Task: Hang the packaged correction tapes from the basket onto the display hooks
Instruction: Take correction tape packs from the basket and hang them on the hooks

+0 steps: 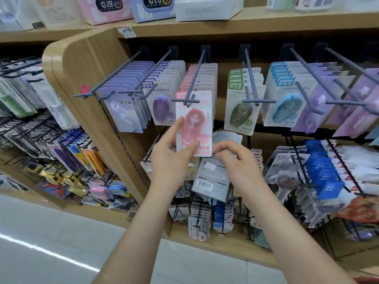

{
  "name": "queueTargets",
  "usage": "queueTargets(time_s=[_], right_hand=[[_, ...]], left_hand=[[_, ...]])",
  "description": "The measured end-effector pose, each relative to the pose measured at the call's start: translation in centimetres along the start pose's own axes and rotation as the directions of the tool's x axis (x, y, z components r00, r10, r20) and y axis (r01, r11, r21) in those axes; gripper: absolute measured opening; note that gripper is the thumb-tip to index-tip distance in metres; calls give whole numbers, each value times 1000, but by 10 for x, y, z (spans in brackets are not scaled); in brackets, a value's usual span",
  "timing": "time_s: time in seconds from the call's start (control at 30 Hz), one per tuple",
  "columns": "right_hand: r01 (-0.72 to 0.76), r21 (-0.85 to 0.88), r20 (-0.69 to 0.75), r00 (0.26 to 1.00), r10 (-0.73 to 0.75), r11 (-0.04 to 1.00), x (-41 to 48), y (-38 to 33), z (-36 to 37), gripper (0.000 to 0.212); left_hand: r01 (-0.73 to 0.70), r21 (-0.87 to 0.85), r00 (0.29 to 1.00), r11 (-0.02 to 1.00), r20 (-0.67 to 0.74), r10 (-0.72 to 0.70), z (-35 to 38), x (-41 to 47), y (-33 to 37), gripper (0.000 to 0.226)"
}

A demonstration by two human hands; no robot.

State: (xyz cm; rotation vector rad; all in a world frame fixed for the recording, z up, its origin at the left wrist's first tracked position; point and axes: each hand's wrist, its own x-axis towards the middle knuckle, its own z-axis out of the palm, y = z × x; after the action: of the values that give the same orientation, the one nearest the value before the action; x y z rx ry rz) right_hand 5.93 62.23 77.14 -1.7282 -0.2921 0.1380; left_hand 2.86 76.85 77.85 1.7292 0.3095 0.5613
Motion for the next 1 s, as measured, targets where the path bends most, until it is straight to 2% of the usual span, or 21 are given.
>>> queueTargets(time_s=[0.13,0.23,0.37,0.43,0.47,0.53,0.6,0.67,0.7,0.77,0.83,0.93,1.0], right_hand=[[17,5,-11,1000,-17,1000,-1,0,-21,37],[71,121,24,997,-75,990,-5,-3,-32,61],[68,149,-22,998,-66,986,-5,5,-37,86],[54,163,-43,998,-48,985,-5,8,-37,92],[49,164,-51,998,-41,985,-5,8,-37,93],[39,173,-63,998,-28,984,-5,11,-36,93],[21,199,-66,998,-8,980,-5,12,-34,96],[5,230,-65,998,10,973,-5,12,-32,101],[10,246,-56,998,4,969,-7,11,-31,97],[27,286,-11,1000,-24,958,-11,7,-32,75],[-9,333,89,996,-22,943,-15,3,-37,56],[-82,335,238,971,0,939,-18,4,-51,50],[-104,342,237,971,21,934,-20,5,-57,49]], left_hand=[[-31,53,998,998,-55,34,15,20,1,59],[-26,97,997,995,-74,33,24,29,-4,60],[-19,232,999,972,-38,28,24,27,-13,60],[-35,281,997,959,-50,51,21,16,-14,56],[-34,247,998,969,-48,47,19,8,-12,49],[-14,85,997,996,76,8,18,-11,-6,35],[46,-45,957,998,290,-31,19,-29,0,41],[81,-69,934,994,353,-52,20,-39,2,47],[102,-76,939,992,337,-71,20,-40,2,48],[157,-113,943,981,313,-115,19,-41,1,49],[211,-165,938,963,312,-152,17,-42,0,49],[343,-354,918,870,321,-232,17,-45,-2,55],[340,-432,928,836,300,-222,17,-50,-4,62]])
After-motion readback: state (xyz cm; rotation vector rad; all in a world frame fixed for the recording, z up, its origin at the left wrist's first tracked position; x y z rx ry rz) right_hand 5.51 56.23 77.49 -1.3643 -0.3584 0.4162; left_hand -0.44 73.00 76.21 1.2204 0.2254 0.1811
